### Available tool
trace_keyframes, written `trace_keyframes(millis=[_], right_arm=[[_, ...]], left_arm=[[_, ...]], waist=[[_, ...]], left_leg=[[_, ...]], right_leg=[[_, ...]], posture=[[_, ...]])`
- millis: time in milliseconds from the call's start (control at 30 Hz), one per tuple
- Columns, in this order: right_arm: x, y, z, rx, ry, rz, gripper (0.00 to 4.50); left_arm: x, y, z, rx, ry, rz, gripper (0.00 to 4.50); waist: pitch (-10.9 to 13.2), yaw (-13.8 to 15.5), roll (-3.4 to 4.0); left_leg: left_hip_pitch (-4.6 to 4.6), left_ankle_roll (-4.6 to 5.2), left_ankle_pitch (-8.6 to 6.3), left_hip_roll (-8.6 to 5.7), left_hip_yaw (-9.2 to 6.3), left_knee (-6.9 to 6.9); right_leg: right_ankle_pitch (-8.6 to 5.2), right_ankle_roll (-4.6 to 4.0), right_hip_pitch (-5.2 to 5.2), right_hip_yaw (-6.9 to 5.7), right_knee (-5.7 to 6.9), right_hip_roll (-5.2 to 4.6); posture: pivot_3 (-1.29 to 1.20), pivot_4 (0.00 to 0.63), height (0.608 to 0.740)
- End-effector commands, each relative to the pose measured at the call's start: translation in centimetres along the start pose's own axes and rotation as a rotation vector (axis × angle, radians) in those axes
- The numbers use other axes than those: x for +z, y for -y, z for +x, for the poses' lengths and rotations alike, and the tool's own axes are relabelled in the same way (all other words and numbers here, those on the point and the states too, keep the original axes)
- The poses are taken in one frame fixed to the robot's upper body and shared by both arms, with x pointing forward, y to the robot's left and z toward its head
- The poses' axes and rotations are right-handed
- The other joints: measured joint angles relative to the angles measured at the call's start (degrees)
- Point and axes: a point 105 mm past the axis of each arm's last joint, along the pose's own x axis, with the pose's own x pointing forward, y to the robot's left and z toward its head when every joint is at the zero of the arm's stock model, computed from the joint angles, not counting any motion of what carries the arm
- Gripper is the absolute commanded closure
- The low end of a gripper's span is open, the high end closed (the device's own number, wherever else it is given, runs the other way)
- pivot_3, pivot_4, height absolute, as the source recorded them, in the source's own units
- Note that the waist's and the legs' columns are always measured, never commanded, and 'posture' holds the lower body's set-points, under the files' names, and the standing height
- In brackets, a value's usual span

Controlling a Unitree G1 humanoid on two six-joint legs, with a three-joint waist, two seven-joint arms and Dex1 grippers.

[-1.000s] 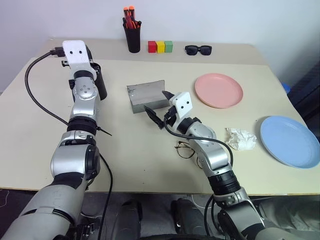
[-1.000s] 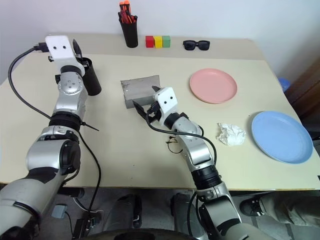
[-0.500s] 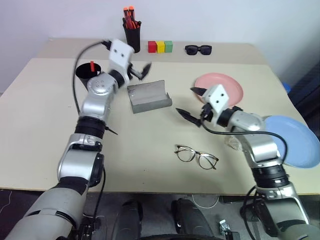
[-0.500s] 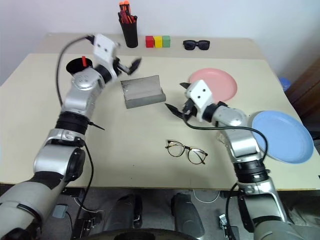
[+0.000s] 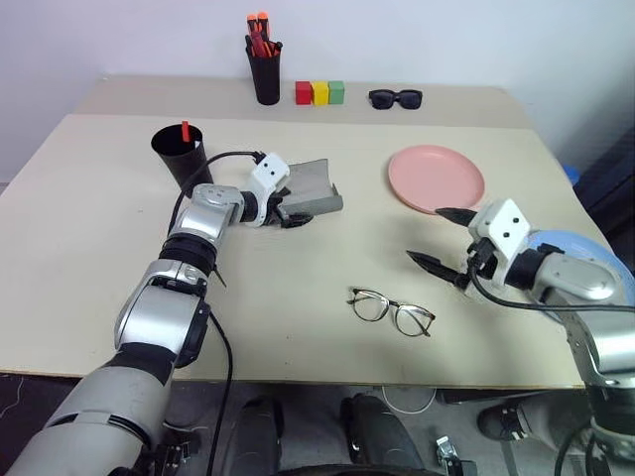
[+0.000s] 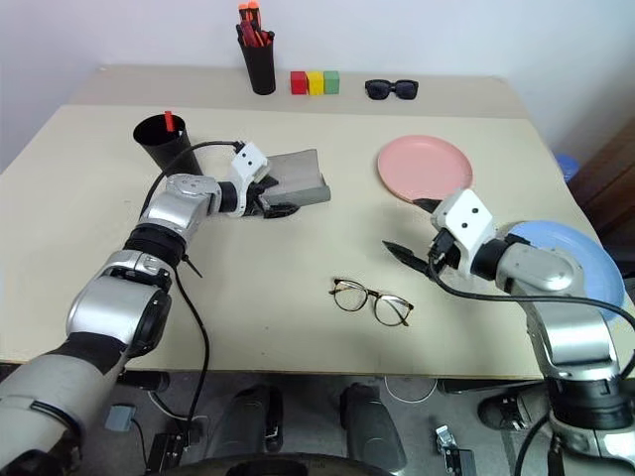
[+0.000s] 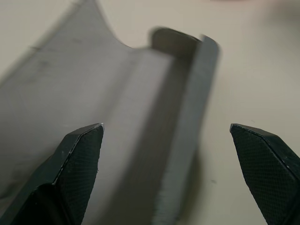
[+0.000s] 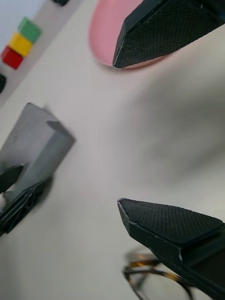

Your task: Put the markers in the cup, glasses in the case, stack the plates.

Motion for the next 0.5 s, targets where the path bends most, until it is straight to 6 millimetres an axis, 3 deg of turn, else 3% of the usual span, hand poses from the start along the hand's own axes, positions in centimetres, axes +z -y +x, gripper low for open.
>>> trace_keyframes(millis=[33,67,167,400,500], right_arm=[[1.0,0.1,-1.2,-0.034,0.023,-0.032,0.00],[0.7,-0.1,-1.4,-0.042,0.014,-0.026,0.00],[0.2,-0.4,-1.8,-0.057,-0.001,-0.016,0.00],[-0.2,-0.9,-1.5,-0.059,-0.010,-0.010,0.00],[-0.3,-1.1,-1.2,-0.051,-0.010,-0.010,0.00]], left_arm=[[1.0,-0.1,-0.5,-0.040,-0.012,0.079,0.06],[0.8,0.0,-0.5,-0.050,-0.017,0.081,0.06],[0.5,0.2,-0.5,-0.076,-0.019,0.086,0.92],[0.4,0.7,-0.7,-0.117,-0.002,0.121,4.45],[0.4,1.1,-1.1,-0.159,0.022,0.171,4.45]], waist=[[0.00,0.00,0.00],[0.00,0.08,0.00],[0.00,0.12,0.00],[0.00,0.15,0.00],[0.00,0.10,0.00]], left_leg=[[0.00,0.00,0.00,0.00,-0.01,0.00],[0.00,0.00,0.00,0.00,0.00,0.00],[-0.01,0.00,0.00,0.00,0.00,0.01],[-0.01,0.01,-0.01,0.00,-0.01,0.02],[-0.01,0.01,-0.01,0.00,-0.01,0.02]], right_leg=[[0.00,0.00,0.00,0.00,0.00,0.01],[0.00,0.00,0.00,0.00,0.00,0.00],[0.00,0.00,0.00,0.00,0.00,-0.01],[0.00,0.00,0.00,0.00,0.00,-0.01],[0.00,0.00,0.00,0.00,0.01,-0.01]], posture=[[0.00,0.150,0.725],[0.00,0.150,0.725],[0.00,0.150,0.725],[0.00,0.150,0.725],[0.00,0.150,0.725]])
